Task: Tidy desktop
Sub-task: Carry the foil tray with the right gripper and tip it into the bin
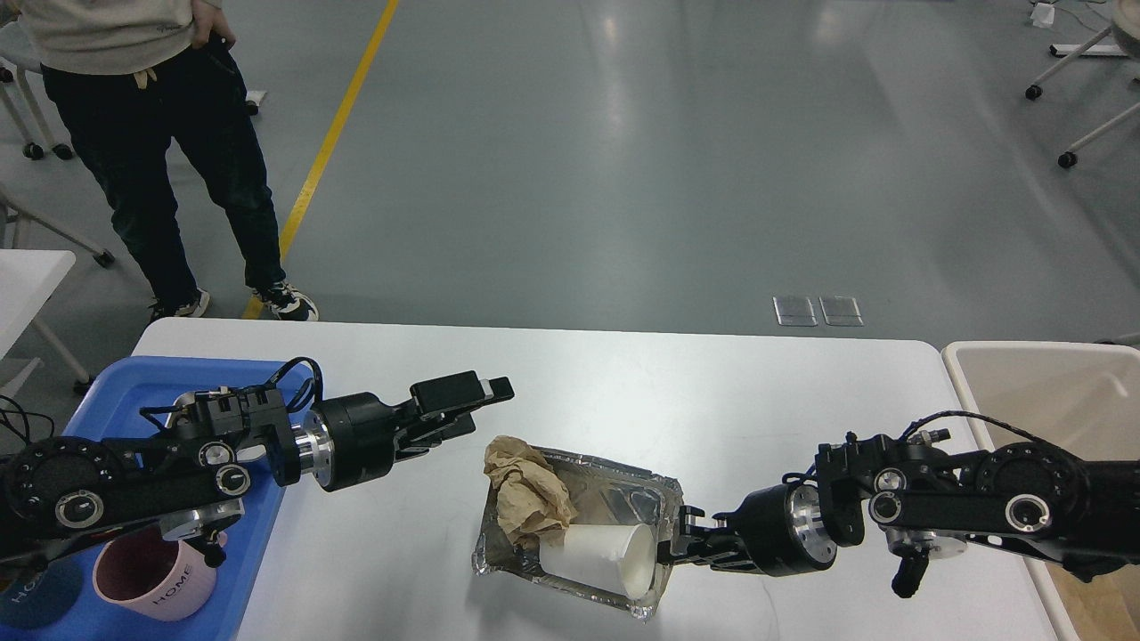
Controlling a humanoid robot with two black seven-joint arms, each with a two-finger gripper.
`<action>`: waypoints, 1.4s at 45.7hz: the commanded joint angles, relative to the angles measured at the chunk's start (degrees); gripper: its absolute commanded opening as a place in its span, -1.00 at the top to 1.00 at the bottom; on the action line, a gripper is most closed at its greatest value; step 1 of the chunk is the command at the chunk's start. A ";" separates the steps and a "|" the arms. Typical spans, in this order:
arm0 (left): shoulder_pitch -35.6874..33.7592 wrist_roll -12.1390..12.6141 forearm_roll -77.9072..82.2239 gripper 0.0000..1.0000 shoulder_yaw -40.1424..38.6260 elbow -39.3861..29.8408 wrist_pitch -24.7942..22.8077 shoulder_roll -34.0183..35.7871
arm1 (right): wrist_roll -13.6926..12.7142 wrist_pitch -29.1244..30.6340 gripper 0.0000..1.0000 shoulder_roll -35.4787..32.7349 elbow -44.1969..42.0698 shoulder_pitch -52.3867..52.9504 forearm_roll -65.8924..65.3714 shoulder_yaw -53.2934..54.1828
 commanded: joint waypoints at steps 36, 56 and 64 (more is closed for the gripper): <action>25.76 -0.52 0.07 -0.87 -21.72 2.51 -0.25 14.09 | 0.53 -1.08 1.00 -16.11 -0.17 -11.14 6.24 15.37; 33.59 -1.75 -10.81 -0.90 -44.22 3.47 -0.25 13.65 | 2.02 -1.08 1.00 -27.01 -0.08 -15.53 11.69 22.32; 35.43 -1.75 -20.58 -0.90 -51.52 10.14 -0.25 4.26 | 2.99 -1.96 1.00 -31.14 -1.05 -15.53 17.66 22.76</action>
